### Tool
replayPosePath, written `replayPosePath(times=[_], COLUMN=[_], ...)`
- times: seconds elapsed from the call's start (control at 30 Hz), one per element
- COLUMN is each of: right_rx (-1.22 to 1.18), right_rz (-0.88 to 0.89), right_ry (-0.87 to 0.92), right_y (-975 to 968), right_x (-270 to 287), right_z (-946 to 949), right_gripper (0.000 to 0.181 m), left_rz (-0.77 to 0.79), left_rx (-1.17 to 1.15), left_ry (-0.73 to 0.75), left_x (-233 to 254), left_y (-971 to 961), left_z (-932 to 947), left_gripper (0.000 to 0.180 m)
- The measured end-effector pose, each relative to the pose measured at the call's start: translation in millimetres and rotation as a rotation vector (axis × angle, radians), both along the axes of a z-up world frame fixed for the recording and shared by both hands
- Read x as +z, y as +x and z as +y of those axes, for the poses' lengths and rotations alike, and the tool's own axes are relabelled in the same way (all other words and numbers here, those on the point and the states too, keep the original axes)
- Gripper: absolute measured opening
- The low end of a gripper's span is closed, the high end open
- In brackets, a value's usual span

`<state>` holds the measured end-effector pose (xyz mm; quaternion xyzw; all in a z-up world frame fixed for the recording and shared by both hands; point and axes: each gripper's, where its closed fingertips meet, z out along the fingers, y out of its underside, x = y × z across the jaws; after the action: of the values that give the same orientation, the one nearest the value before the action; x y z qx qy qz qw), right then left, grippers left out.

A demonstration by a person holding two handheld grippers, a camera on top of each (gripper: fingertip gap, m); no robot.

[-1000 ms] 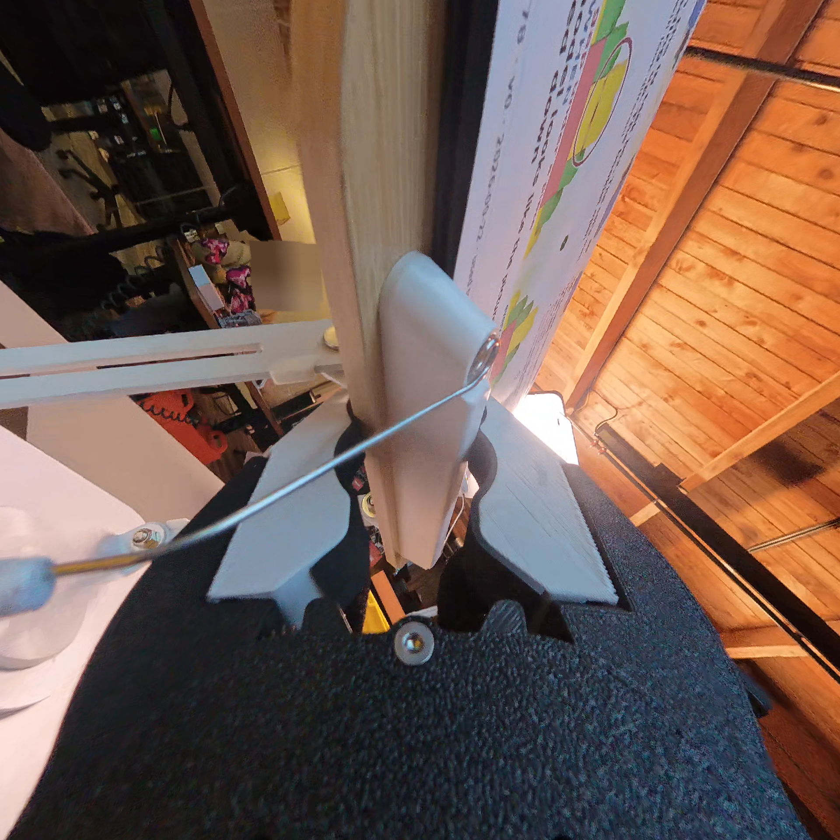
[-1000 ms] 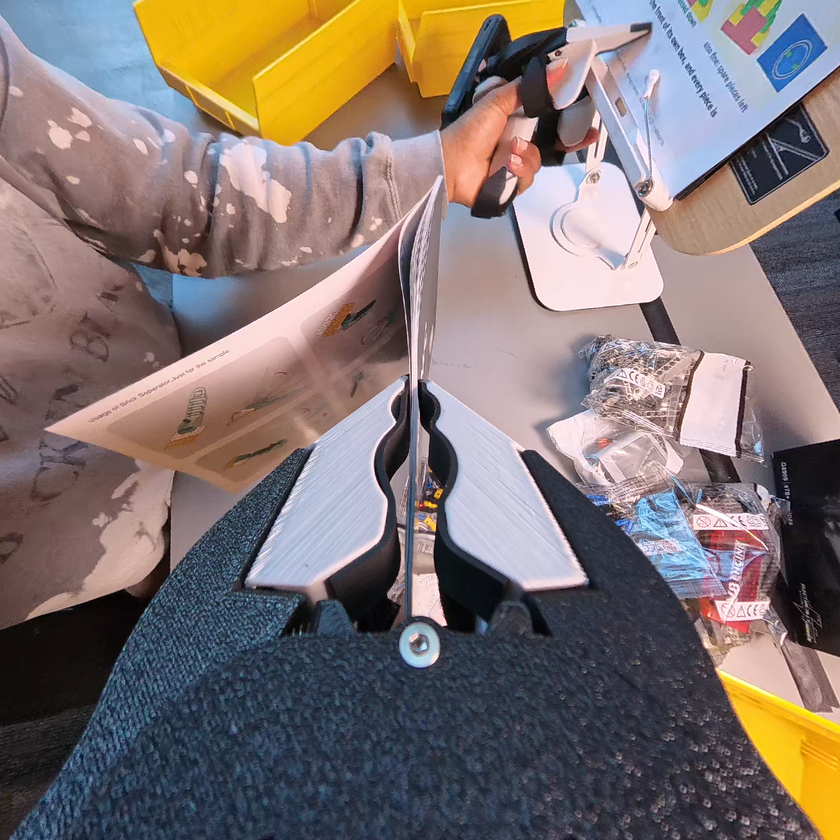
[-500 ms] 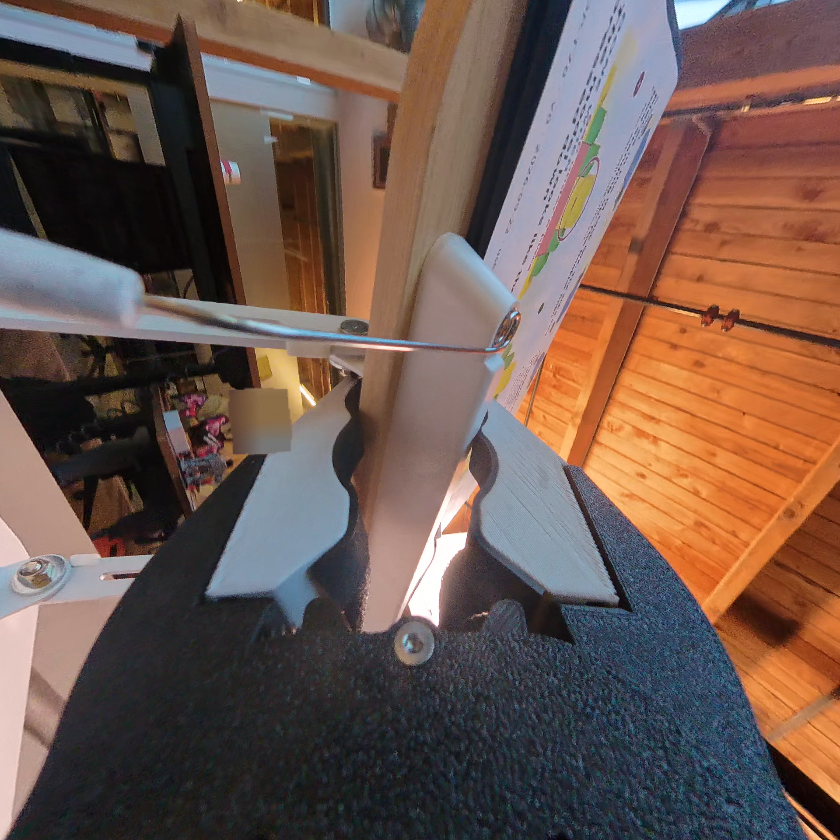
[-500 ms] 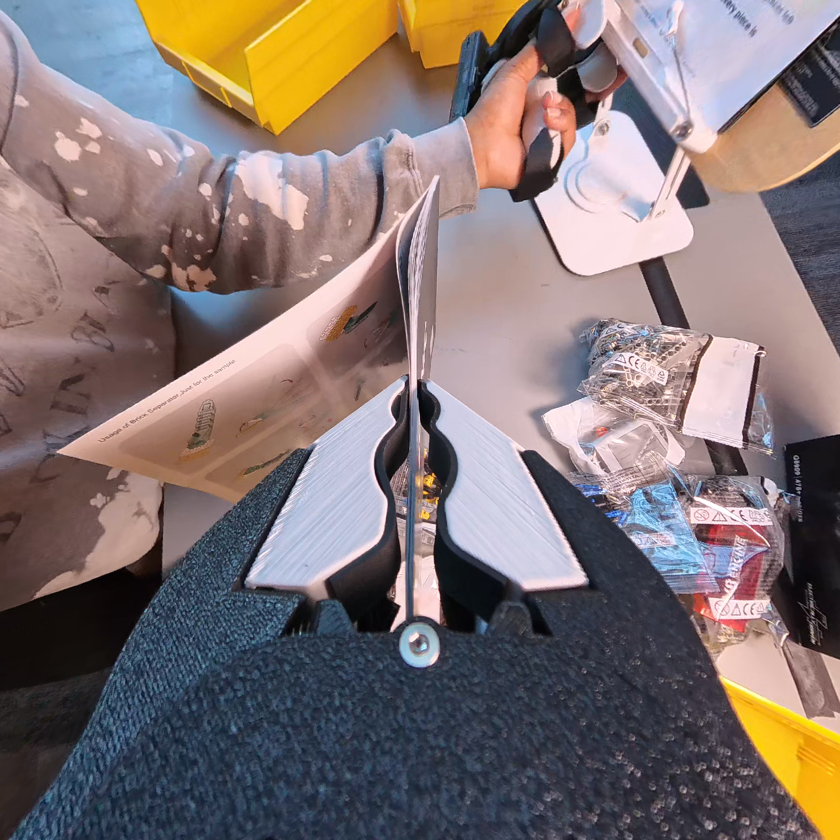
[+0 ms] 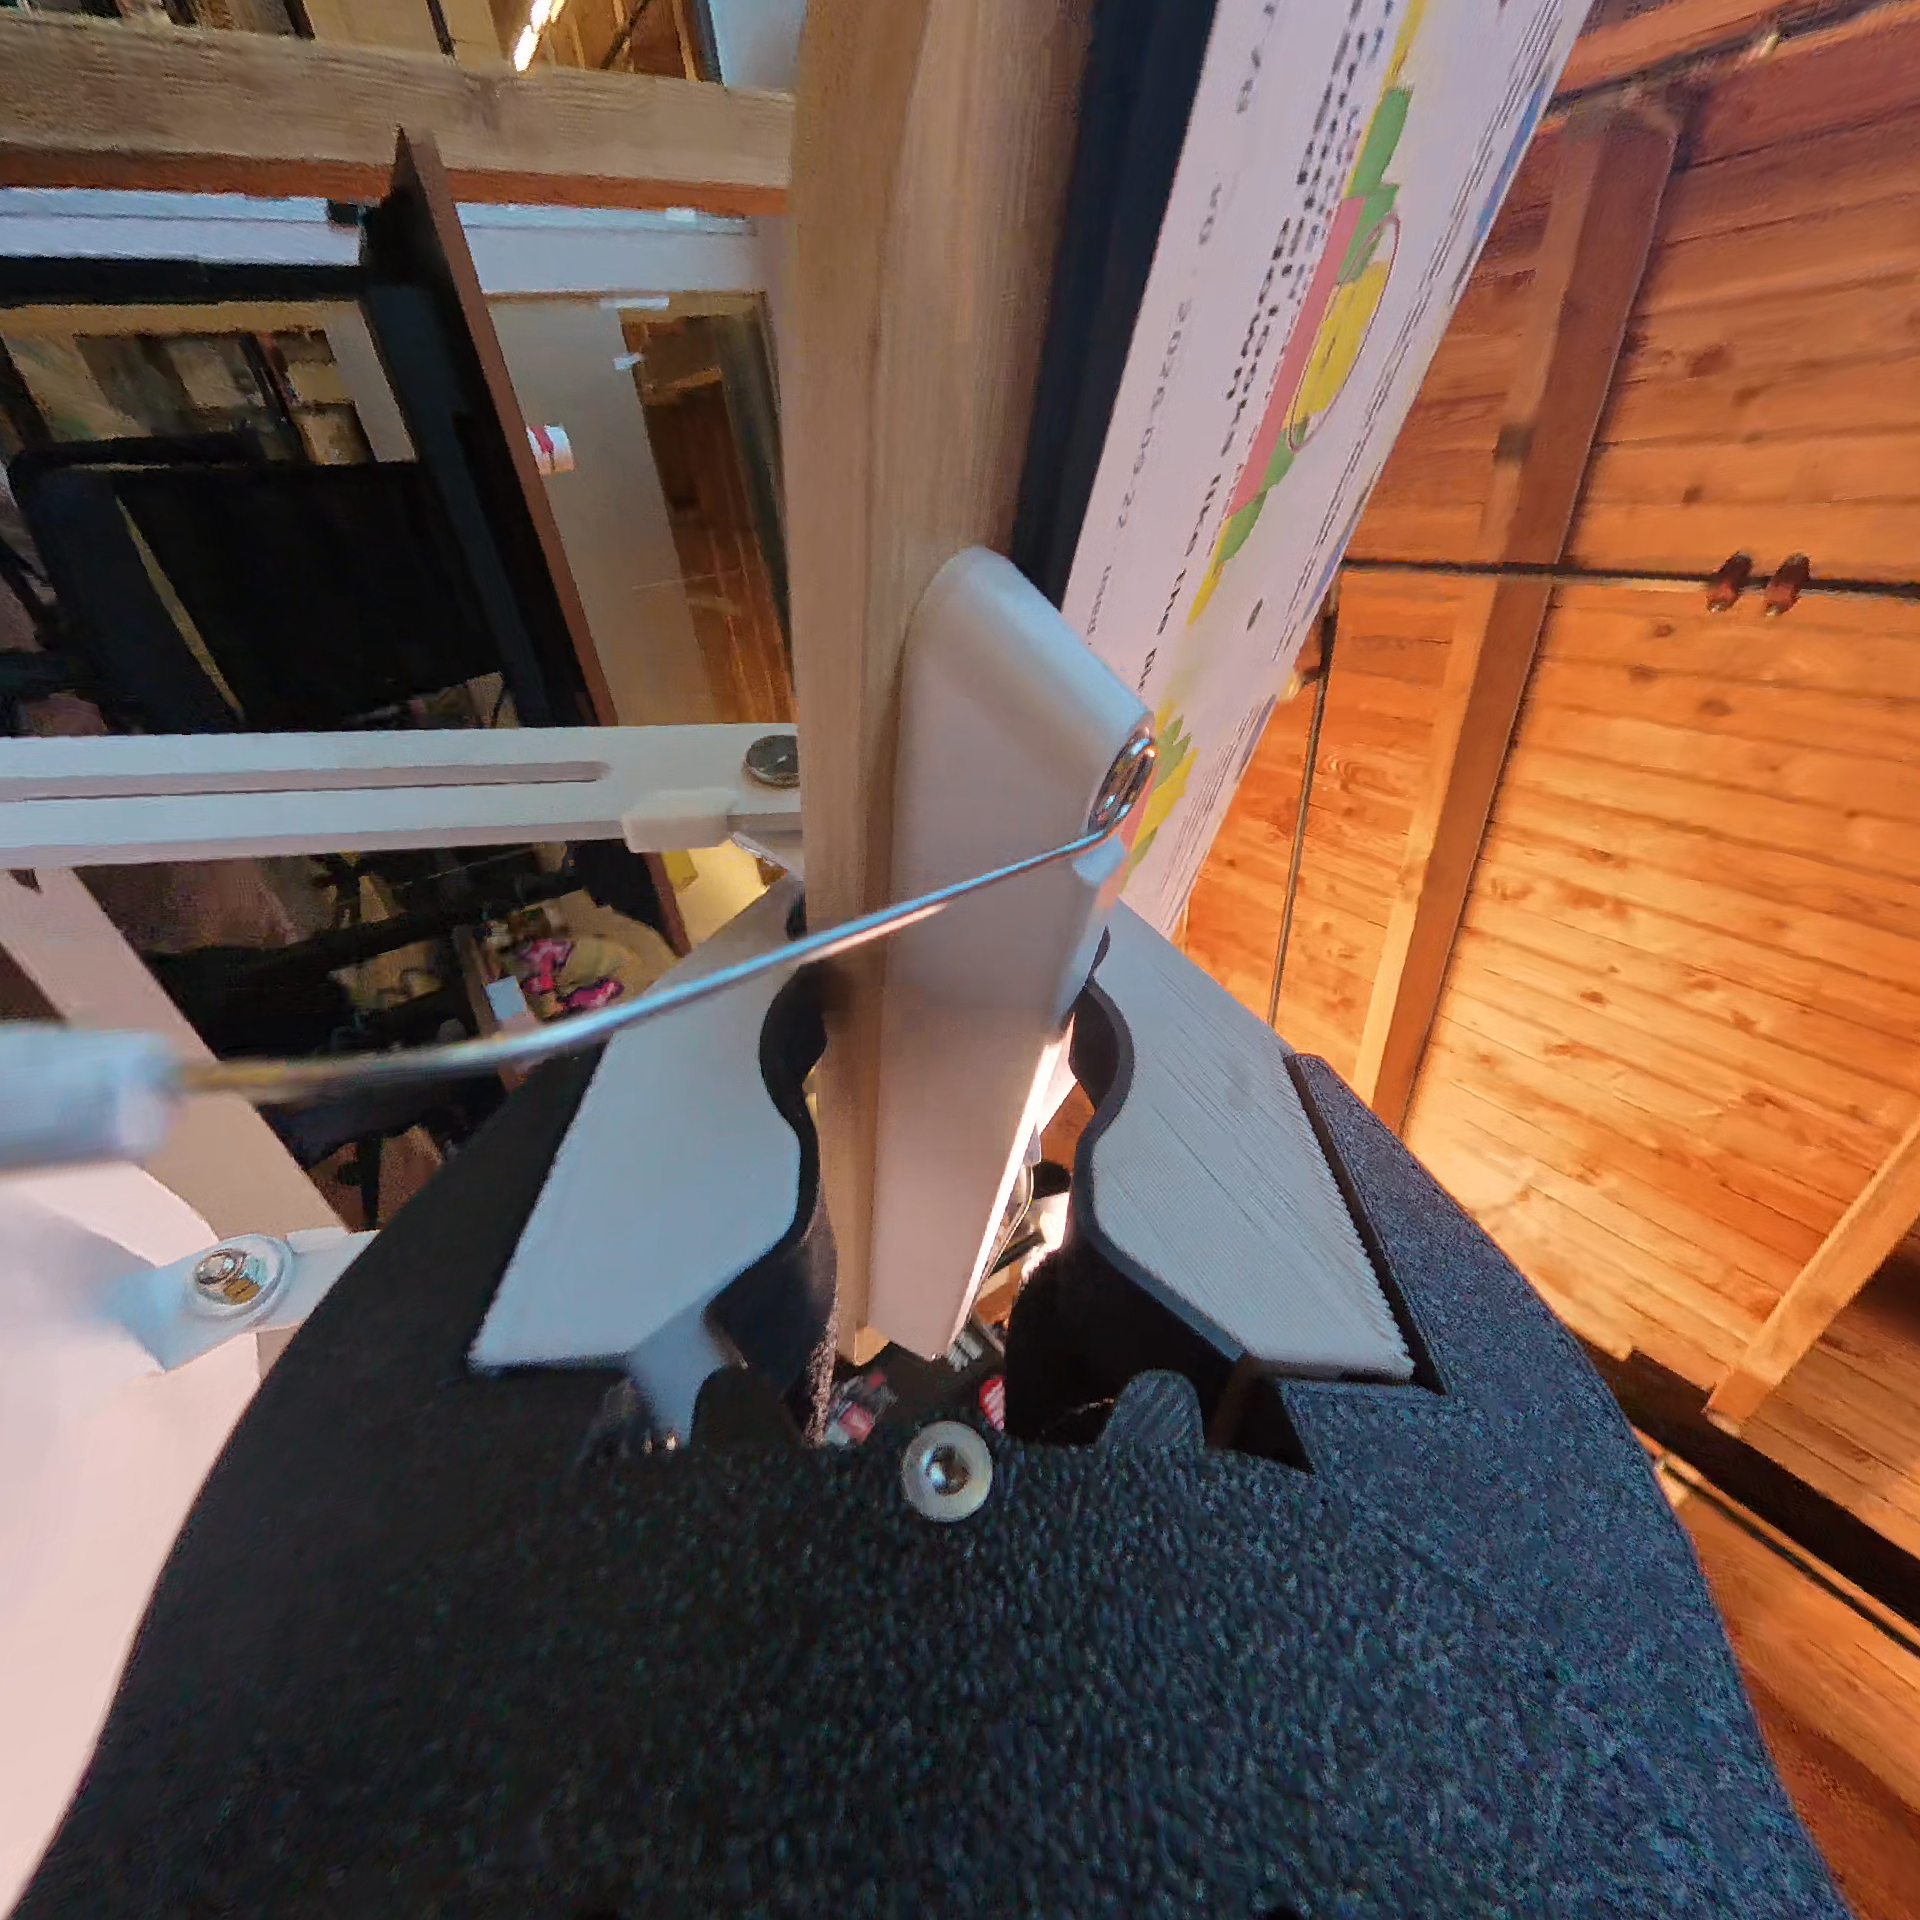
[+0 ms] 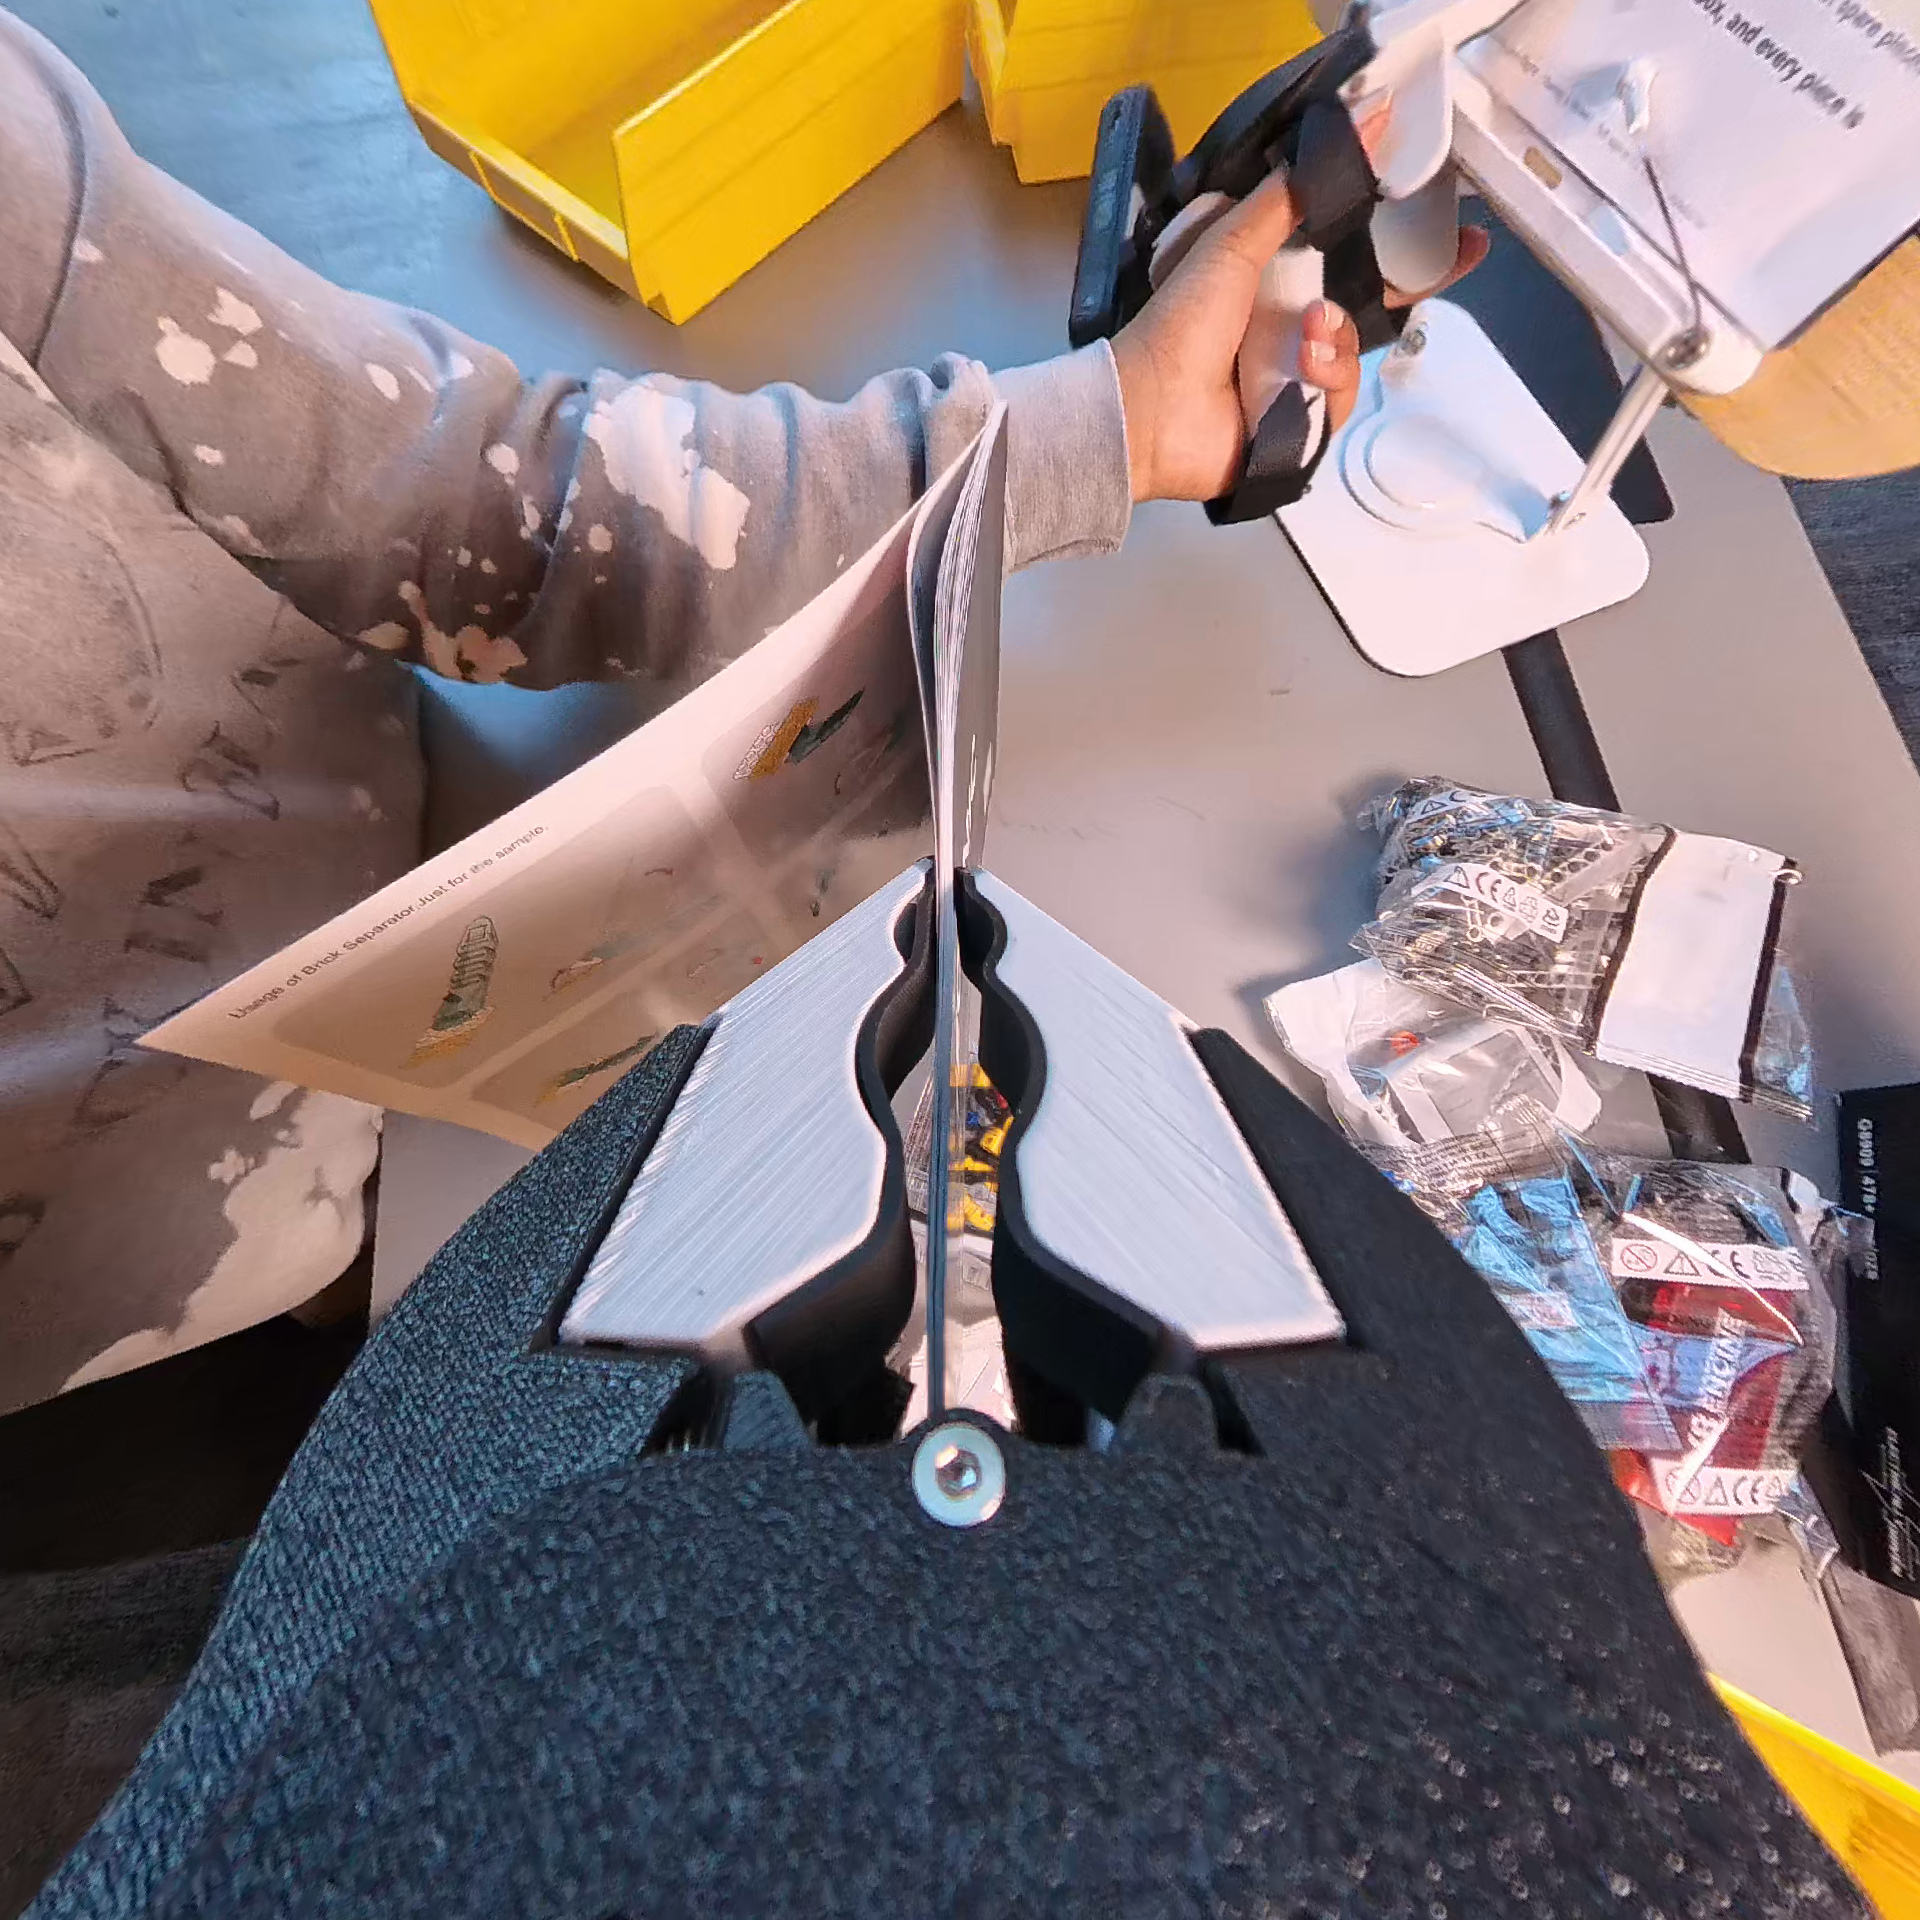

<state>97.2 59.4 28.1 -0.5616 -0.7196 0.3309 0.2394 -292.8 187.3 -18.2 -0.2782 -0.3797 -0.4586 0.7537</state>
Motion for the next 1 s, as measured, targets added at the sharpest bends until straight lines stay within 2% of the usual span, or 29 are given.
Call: replayPosePath(times=[0.1,0.17,0.2,0.3,0.4,0.57,0.63,0.73,0.83,1.0], right_rx=[0.015,0.031,0.044,0.092,0.139,0.087,0.017,-0.101,-0.196,-0.211], right_rz=[0.001,0.011,0.02,0.039,0.062,0.019,-0.011,-0.046,-0.06,-0.04], right_ry=[0.004,0.006,0.006,0.009,0.014,0.061,0.111,0.156,0.181,0.196], right_y=[-7,-16,-21,-40,-64,-115,-137,-172,-202,-246], right_x=[0,2,3,5,11,18,20,24,29,51], right_z=[-3,-5,-7,-10,-10,12,26,43,57,55], right_gripper=[0.001,0.001,0.002,0.002,0.001,0.001,0.0,0.001,0.001,0.001], left_rz=[0.045,0.06,0.098,0.262,0.47,0.921,1.043,1.092,1.129,1.192], left_rx=[-0.153,-0.265,-0.317,-0.484,-0.584,-0.423,-0.353,-0.34,-0.268,0.063], left_ry=[-0.015,-0.058,-0.076,-0.136,-0.097,-0.267,-0.328,-0.301,-0.326,-0.573], left_x=[-1,-11,-16,-27,-2,56,75,94,91,67], left_y=[11,23,35,82,118,126,129,153,176,155], left_z=[2,-2,-9,-41,-92,-159,-179,-200,-202,-169], left_gripper=[0.045,0.072,0.076,0.081,0.08,0.083,0.084,0.091,0.102,0.11])
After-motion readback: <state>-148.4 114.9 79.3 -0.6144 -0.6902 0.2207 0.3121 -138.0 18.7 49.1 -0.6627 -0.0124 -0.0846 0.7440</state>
